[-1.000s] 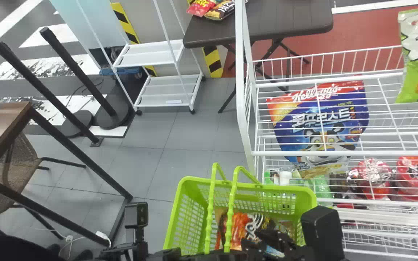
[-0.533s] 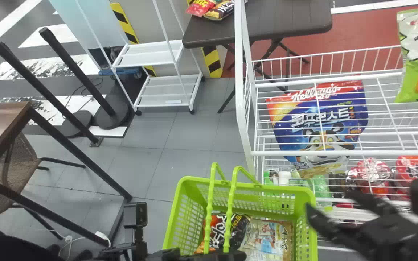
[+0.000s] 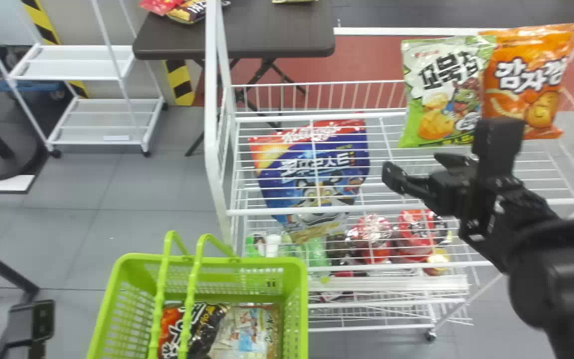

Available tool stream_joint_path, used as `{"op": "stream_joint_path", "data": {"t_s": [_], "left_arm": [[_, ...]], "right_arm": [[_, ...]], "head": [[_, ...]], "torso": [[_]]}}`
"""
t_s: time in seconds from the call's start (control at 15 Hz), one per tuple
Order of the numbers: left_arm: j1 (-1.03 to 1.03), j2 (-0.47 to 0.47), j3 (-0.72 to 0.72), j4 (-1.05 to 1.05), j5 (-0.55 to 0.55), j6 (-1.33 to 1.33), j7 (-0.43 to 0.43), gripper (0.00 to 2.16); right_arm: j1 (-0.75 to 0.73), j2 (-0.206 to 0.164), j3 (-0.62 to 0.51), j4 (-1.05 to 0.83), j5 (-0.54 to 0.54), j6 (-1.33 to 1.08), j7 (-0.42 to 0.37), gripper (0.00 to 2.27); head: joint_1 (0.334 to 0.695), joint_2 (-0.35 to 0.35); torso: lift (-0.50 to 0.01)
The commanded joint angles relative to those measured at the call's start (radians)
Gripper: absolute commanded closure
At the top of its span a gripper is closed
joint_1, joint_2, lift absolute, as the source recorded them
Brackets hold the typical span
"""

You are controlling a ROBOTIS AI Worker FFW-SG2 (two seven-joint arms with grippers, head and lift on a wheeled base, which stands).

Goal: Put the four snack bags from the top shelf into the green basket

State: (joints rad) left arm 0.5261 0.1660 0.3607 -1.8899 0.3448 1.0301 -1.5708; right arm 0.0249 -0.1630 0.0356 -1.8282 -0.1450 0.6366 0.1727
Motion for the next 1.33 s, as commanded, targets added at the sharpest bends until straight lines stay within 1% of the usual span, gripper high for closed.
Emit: {"op": "stream_joint_path", "data": {"t_s": [0.0, 0.2, 0.27, 0.33, 0.4, 0.47, 0.53, 0.6, 0.67, 0.73, 0.93, 1.27], "left_arm": [[0.003, -0.003, 0.006, 0.0, 0.0, 0.0, -0.01, 2.15], [0.005, -0.006, 0.007, 0.002, 0.0, -0.003, -0.01, 2.15], [0.005, -0.008, 0.007, 0.002, 0.0, -0.003, -0.01, 2.15], [0.005, -0.008, 0.009, 0.002, 0.0, -0.003, -0.01, 2.15], [0.005, -0.008, 0.009, 0.003, 0.0, -0.003, -0.01, 2.15], [0.005, -0.008, 0.011, 0.005, 0.0, -0.006, -0.01, 2.15], [0.003, -0.008, 0.012, 0.006, 0.0, -0.006, -0.01, 2.15], [0.002, -0.008, 0.012, 0.009, 0.0, -0.006, -0.01, 2.15], [0.002, -0.008, 0.012, 0.009, 0.0, -0.006, -0.01, 2.15], [0.002, -0.008, 0.012, 0.009, 0.0, -0.006, -0.01, 2.15], [0.0, -0.008, 0.014, 0.011, 0.0, -0.006, -0.01, 2.15], [0.0, -0.008, 0.015, 0.012, 0.0, -0.006, -0.01, 2.15]], "right_arm": [[-0.134, 0.0, -0.017, 0.188, 0.007, -0.119, -0.009, 0.06], [-0.267, 0.0, -0.026, 0.397, 0.008, -0.238, -0.009, 0.06], [-0.312, 0.0, -0.023, 0.469, 0.021, -0.238, -0.01, 0.06], [-0.341, 0.008, -0.023, 0.518, 0.041, -0.238, -0.019, 0.06], [-0.367, 0.014, -0.022, 0.569, 0.067, -0.238, -0.039, 0.1], [-0.387, 0.017, -0.022, 0.601, 0.087, -0.238, -0.041, 0.28], [-0.398, 0.019, -0.022, 0.616, 0.09, -0.235, -0.039, 0.66], [-0.398, 0.019, -0.022, 0.616, 0.091, -0.232, -0.039, 1.33], [-0.392, 0.025, -0.022, 0.615, 0.09, -0.229, -0.061, 2.07], [-0.384, 0.025, -0.016, 0.609, 0.091, -0.223, -0.093, 2.24], [-0.362, 0.025, -0.02, 0.593, 0.09, -0.235, -0.093, 2.25], [-0.272, 0.025, -0.028, 0.452, 0.071, -0.238, -0.09, 2.25]], "head": [[0.695, -0.039], [0.695, -0.084], [0.695, -0.091], [0.695, -0.098], [0.695, -0.109], [0.695, -0.115], [0.695, -0.121], [0.695, -0.123], [0.695, -0.125], [0.695, -0.125], [0.695, -0.132], [0.695, -0.128]], "torso": [[0.0], [0.0], [0.0], [0.0], [0.0], [0.0], [0.0], [0.0], [0.0], [0.0], [0.0], [0.0]]}}
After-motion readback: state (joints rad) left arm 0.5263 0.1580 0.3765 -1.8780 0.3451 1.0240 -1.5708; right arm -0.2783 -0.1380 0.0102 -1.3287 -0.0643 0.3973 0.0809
